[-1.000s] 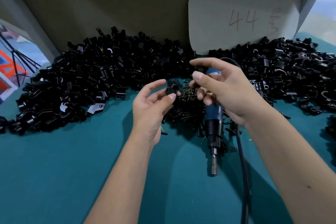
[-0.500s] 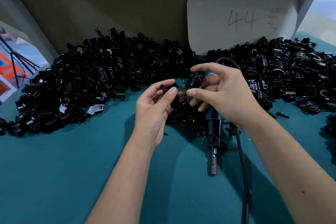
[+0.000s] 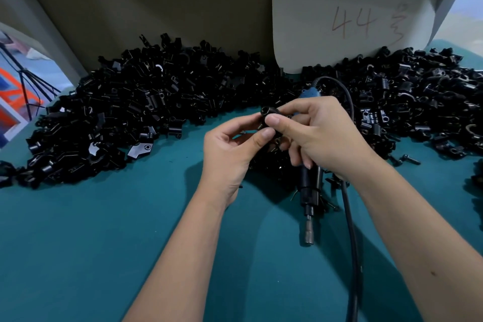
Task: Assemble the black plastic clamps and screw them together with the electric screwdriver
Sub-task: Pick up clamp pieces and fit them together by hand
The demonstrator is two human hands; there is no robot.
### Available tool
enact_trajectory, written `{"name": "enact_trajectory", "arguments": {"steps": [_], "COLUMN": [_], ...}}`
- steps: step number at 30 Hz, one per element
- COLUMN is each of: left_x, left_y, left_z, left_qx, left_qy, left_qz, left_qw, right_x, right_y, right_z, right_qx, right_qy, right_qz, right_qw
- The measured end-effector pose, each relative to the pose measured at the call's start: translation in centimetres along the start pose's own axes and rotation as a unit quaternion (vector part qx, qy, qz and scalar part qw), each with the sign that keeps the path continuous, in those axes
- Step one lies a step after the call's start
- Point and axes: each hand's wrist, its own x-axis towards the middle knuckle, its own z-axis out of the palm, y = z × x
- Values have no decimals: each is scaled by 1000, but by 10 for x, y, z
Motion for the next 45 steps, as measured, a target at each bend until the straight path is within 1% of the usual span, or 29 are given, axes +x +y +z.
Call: {"name": "enact_trajectory", "arguments": {"steps": [3,5,6,10,14,16,18,20,21,22,23,25,28,30,31,33,35,37,39,41,43,45], "left_x": [1,2,3,1,1,2,3,7,9,12,13,14,14,13,13,13,11,8,6,3,1,1], "left_y": [3,5,6,9,14,15,17,19,20,21,22,22,20,18,17,15,14,13,13,14,14,14], "left_z": [-1,-2,-3,-5,-12,-15,-17,-21,-25,-29,-34,-40,-41,-38,-36,-32,-29,-25,-22,-19,-17,-14], "left_qx": [-8,-39,-55,-63,-50,-42,-51,-80,-102,-123,-140,-147,-137,-134,-133,-136,-134,-132,-133,-127,-117,-114], "left_qy": [17,34,37,24,-11,-15,10,69,103,136,165,193,194,182,175,155,127,97,71,44,20,6], "left_qz": [9,1,-6,-27,-62,-71,-76,-71,-65,-60,-56,-56,-67,-72,-76,-91,-109,-121,-133,-146,-157,-158], "left_qw": [1000,999,998,997,997,996,996,992,987,981,975,969,969,971,973,974,977,979,980,980,981,981], "right_x": [1,0,1,1,1,0,-2,-4,-5,-6,-9,-13,-16,-15,-13,-10,-8,-6,-4,-2,-1,-1], "right_y": [-2,-4,-4,-3,-4,-6,-8,-9,-10,-10,-11,-10,-7,-6,-6,-6,-7,-7,-6,-3,1,5], "right_z": [3,4,4,6,3,6,13,24,31,39,48,66,77,75,71,58,43,31,25,22,19,18], "right_qx": [64,110,110,41,-29,-57,-87,-149,-199,-252,-303,-375,-414,-425,-412,-326,-213,-98,17,85,100,85], "right_qy": [-44,-70,-73,-53,-73,-64,-25,25,26,2,-41,-120,-178,-189,-184,-147,-88,-13,75,138,160,164], "right_qz": [23,38,36,18,6,1,5,-9,-22,-31,-36,-48,-67,-71,-65,-37,-36,-58,-66,-62,-59,-61], "right_qw": [997,991,991,998,997,996,996,989,979,967,952,918,890,882,890,933,972,993,995,985,980,981]}}
